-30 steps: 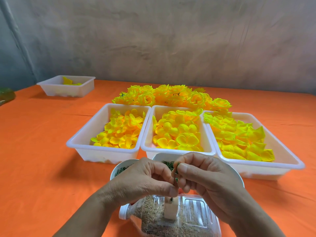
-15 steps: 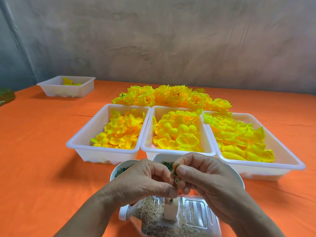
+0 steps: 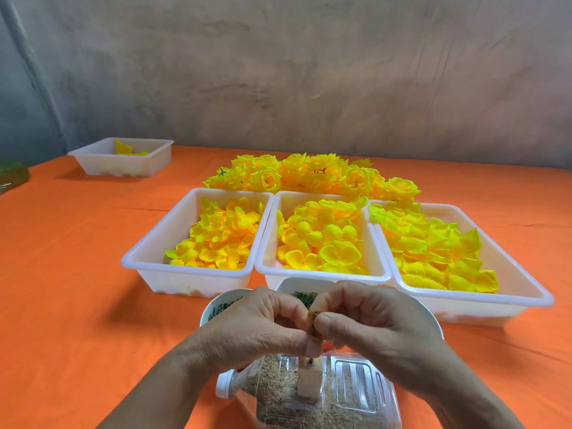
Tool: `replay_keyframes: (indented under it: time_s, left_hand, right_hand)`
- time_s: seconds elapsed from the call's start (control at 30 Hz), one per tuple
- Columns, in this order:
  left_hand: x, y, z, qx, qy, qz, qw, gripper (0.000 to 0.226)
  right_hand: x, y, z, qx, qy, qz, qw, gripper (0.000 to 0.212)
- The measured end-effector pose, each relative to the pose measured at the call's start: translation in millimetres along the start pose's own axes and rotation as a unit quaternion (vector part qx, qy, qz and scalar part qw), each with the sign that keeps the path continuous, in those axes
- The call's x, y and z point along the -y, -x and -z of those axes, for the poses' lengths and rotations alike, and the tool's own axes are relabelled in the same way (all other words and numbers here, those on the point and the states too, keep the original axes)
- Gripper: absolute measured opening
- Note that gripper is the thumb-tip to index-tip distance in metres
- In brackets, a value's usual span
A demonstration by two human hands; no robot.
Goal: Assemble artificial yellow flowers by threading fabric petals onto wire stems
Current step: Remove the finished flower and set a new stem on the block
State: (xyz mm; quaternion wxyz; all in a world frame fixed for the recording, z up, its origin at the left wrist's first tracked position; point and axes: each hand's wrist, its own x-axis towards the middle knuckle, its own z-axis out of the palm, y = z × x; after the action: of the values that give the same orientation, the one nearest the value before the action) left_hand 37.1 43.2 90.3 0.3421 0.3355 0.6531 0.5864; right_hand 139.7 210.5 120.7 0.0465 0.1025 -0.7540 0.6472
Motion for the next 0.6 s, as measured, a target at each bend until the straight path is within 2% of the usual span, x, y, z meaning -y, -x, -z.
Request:
replay_keyframes:
  time_s: [0.07,0.13,0.27,0.37,0.47,0.6]
  left_hand:
    - [-0.5,0.9,0.9,0.015,0.005,0.002,1.0,0.015]
    - [-2.0,2.3,2.5,0.035,0.021,0.001,0.999,0.021]
    - [-4.4,4.5,6.9,0.029,0.026,0.009,0.999,0.024]
    - [-3.2,6.4,8.7,0.028,0.006,0.015,0.999,0.025]
    - [0.6,7.9,12.2,0.003,-0.008,0.019,1.0,0.027]
    - [4.9,6.5,18.3,-0.04,-0.011,0.015,0.999,0.026]
  right_hand:
    - [-2.0,1.8,0.4,-0.008,0.019,0.005,1.0,0.006]
    - [-4.0,3.6,1.0,-0.012,0.039,0.011,0.999,0.004]
    - [-9.7,4.4,1.4,-0.013,0.162,0.02,0.986,0.004]
    - [-16.3,5.0,1.9,-0.006,0.191,0.017,0.982,0.002]
    - [-25.0,7.7,2.3,0.011,0.252,0.028,0.967,0.001]
    - [-31.5,10.9,1.5,0.016,0.248,0.028,0.968,0.005]
